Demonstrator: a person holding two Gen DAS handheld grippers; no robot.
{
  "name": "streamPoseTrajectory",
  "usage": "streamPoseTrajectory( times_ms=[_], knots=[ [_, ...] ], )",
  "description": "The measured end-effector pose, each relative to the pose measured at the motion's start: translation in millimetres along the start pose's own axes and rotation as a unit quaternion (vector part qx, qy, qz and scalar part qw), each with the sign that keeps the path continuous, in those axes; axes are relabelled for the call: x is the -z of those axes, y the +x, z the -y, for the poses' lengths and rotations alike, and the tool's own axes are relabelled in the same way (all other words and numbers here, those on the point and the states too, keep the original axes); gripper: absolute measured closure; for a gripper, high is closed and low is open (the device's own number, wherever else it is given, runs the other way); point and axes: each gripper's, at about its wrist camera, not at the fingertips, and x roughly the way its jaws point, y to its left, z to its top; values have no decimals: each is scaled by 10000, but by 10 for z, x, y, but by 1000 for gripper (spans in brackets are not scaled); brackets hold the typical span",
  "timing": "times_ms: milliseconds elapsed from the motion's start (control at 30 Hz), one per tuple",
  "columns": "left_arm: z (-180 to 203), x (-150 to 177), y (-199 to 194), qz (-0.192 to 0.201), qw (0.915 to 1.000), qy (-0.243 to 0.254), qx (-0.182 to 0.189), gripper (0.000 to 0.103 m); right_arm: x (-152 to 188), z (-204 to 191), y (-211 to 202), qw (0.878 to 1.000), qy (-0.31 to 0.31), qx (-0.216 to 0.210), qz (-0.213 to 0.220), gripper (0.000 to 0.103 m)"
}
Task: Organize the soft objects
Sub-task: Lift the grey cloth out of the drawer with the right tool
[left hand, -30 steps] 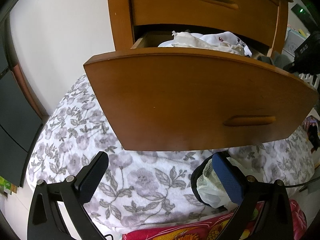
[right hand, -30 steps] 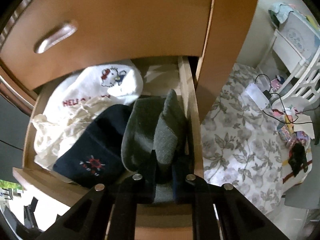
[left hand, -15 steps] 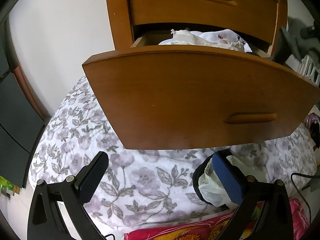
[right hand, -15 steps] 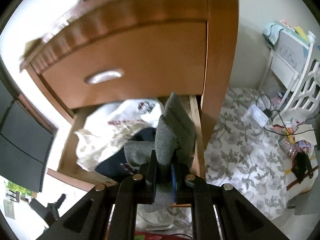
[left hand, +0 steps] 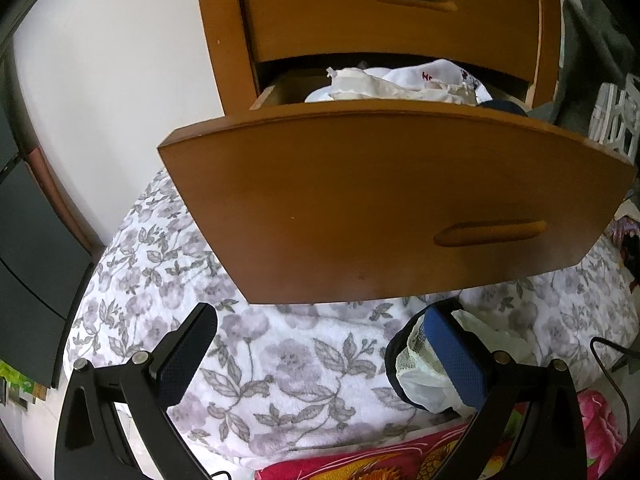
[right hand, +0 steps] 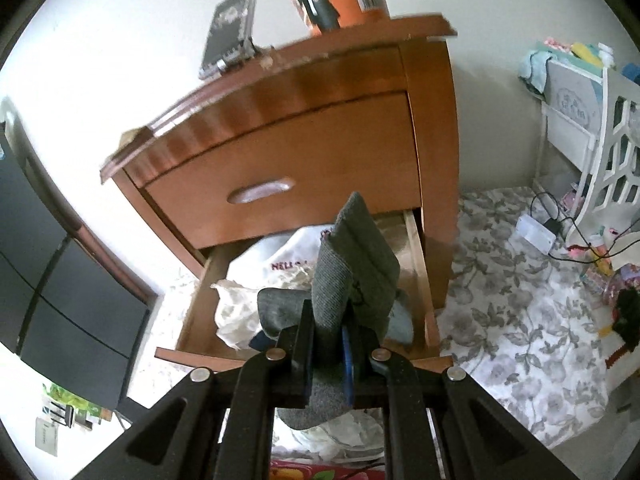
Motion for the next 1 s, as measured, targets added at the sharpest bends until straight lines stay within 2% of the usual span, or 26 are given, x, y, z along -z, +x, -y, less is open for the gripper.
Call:
streamPoseTrajectory(
  times_ms=[267, 633, 833, 1000],
  knots=[
    [-45, 1, -26, 25, 9999, -130, -19, 0, -43, -247, -542, 9962, -307, -457, 672, 91],
    [16, 5, -96, 174, 9998, 28, -127, 0, 100, -577, -1087, 9861, -821, -865, 1155, 91],
    [34, 10, -123, 226, 9996, 81, -170, 0, 165, -725, -1454, 9779, -1123, -967, 1475, 91],
    [27, 13, -142, 267, 9995, 67, -171, 0, 235, -806, -1638, 9737, -1360, -925, 1576, 91]
  ],
)
